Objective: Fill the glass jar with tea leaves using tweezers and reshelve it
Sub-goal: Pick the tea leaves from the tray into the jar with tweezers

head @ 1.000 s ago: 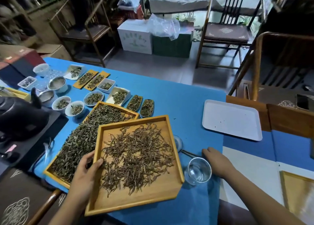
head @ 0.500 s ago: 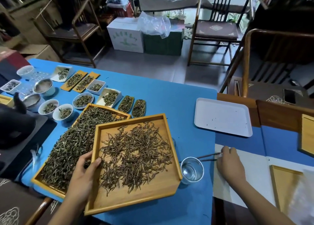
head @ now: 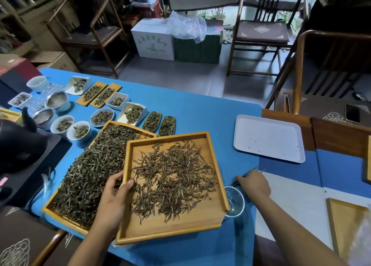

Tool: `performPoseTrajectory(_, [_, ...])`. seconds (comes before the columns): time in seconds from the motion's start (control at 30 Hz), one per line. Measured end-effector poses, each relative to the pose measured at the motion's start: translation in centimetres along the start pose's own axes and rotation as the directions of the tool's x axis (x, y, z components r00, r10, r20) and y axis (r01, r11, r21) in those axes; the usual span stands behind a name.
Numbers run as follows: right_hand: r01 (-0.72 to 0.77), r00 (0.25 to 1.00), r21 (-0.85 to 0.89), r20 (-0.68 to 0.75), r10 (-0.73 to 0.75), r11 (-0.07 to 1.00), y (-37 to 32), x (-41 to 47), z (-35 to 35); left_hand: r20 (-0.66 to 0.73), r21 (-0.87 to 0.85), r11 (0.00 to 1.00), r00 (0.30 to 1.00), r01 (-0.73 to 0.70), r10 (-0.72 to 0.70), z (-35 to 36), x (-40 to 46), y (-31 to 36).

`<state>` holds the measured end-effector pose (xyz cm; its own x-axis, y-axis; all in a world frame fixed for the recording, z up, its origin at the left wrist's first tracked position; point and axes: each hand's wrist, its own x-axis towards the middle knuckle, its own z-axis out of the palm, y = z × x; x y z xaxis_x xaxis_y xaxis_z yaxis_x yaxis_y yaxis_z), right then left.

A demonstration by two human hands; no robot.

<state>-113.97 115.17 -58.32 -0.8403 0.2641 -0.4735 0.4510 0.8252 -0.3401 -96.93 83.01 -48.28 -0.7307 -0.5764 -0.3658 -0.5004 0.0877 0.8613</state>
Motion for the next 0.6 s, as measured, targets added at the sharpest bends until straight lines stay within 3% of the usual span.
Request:
performPoseTrajectory(0.2, [-0.034, 0.995, 0.114, -0.085, 0.044, 0.993, 1.2, 0.8, -0.2, 0.028, -0.014, 1.0, 1.0, -0.004, 0.004, 0.7, 0.2, 0.8])
performPoseTrajectory(0.43, [0.019, 0.989, 0.031, -0.149, -0.014, 0.999, 3.3, 0.6, -0.1, 0.029, -0.042, 0.999, 1.0, -0.007, 0.009, 1.4, 0.2, 1.2])
performPoseTrajectory(0.6, [0.14, 0.981, 0.206, -0.164, -0.107, 0.969, 5.0, -1.2, -1.5, 0.032, -0.059, 0.998, 0.999, -0.01, 0.012, 1.8, 0.2, 1.4])
